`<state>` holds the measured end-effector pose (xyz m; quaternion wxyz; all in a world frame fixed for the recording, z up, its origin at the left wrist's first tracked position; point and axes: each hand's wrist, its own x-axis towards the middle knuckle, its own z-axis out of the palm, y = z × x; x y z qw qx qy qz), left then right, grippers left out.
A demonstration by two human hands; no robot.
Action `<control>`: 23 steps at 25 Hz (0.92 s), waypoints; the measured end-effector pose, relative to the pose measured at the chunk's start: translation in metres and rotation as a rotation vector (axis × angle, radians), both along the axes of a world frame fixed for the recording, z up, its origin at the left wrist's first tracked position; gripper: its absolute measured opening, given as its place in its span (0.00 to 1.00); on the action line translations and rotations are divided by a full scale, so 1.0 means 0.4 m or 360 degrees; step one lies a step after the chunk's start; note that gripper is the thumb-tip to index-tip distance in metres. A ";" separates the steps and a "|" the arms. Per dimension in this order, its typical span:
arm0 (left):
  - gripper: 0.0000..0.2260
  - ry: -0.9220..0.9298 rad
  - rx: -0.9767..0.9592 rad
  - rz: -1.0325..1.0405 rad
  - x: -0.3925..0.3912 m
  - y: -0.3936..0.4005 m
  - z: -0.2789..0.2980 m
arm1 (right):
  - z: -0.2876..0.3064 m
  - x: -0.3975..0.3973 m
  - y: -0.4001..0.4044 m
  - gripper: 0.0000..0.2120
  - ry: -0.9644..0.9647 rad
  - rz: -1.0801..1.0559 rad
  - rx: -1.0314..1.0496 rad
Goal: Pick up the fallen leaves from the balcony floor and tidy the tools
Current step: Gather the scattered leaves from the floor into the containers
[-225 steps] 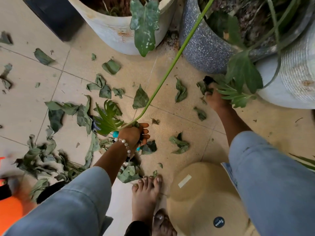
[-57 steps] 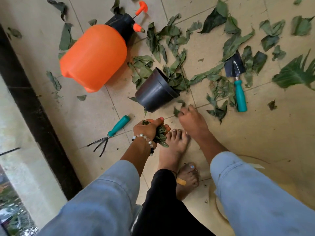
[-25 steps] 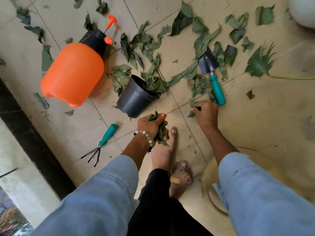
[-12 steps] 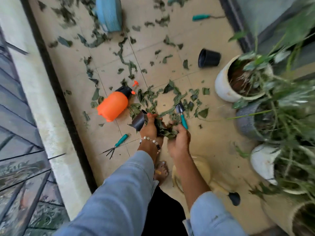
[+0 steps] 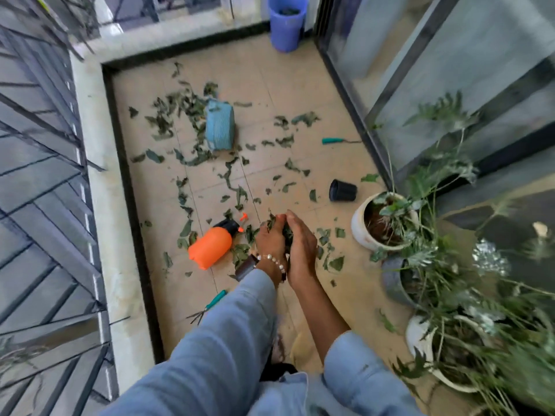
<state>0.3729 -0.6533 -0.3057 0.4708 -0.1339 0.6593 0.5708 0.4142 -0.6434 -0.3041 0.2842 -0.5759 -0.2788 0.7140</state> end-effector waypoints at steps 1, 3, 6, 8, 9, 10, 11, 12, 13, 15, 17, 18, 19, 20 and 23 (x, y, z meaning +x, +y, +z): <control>0.15 -0.0029 0.0022 -0.0060 -0.025 0.042 0.022 | 0.020 -0.033 0.042 0.14 0.0027 0.0002 0.0005; 0.24 -0.0072 0.0127 -0.0135 -0.084 0.125 0.068 | 0.061 -0.102 0.132 0.16 0.0070 0.0050 0.0016; 0.24 -0.0282 0.0356 0.0044 -0.175 0.258 0.127 | 0.109 -0.189 0.261 0.19 -0.0151 0.0224 0.0275; 0.27 -0.0315 0.0394 0.0032 -0.229 0.336 0.138 | 0.123 -0.222 0.343 0.15 -0.0185 0.0257 0.0356; 0.29 -0.0336 0.0425 0.0000 -0.254 0.378 0.155 | 0.140 -0.241 0.386 0.11 -0.0152 0.0274 0.0422; 0.31 -0.0362 0.0471 -0.0029 -0.278 0.416 0.169 | 0.156 -0.249 0.425 0.10 -0.0147 0.0294 0.0466; 0.33 -0.0404 0.0496 -0.0043 -0.299 0.463 0.179 | 0.155 -0.262 0.474 0.10 -0.0132 0.0292 0.0487; 0.36 -0.0411 0.0497 -0.0102 -0.320 0.508 0.179 | 0.157 -0.272 0.525 0.09 -0.0091 0.0261 0.0512; 0.38 -0.0449 0.0519 -0.0147 -0.339 0.554 0.178 | 0.147 -0.295 0.574 0.09 -0.0093 0.0224 0.0515; 0.43 -0.0505 0.0562 -0.0237 -0.387 0.670 0.173 | 0.132 -0.345 0.692 0.08 -0.0127 0.0200 0.0494; 0.45 -0.0546 0.0595 -0.0293 -0.436 0.788 0.160 | 0.113 -0.392 0.816 0.07 -0.0176 0.0173 0.0465; 0.45 -0.0566 0.0576 -0.0341 -0.460 0.856 0.165 | 0.107 -0.411 0.891 0.06 -0.0204 0.0176 0.0434; 0.44 -0.0587 0.0564 -0.0373 -0.482 0.929 0.175 | 0.103 -0.433 0.976 0.06 -0.0219 0.0195 0.0392; 0.43 -0.0574 0.0548 -0.0381 -0.506 1.007 0.191 | 0.110 -0.460 1.067 0.07 -0.0242 0.0239 0.0348; 0.43 -0.0492 0.0604 -0.0323 -0.582 1.231 0.230 | 0.145 -0.541 1.317 0.10 -0.0260 0.0381 0.0334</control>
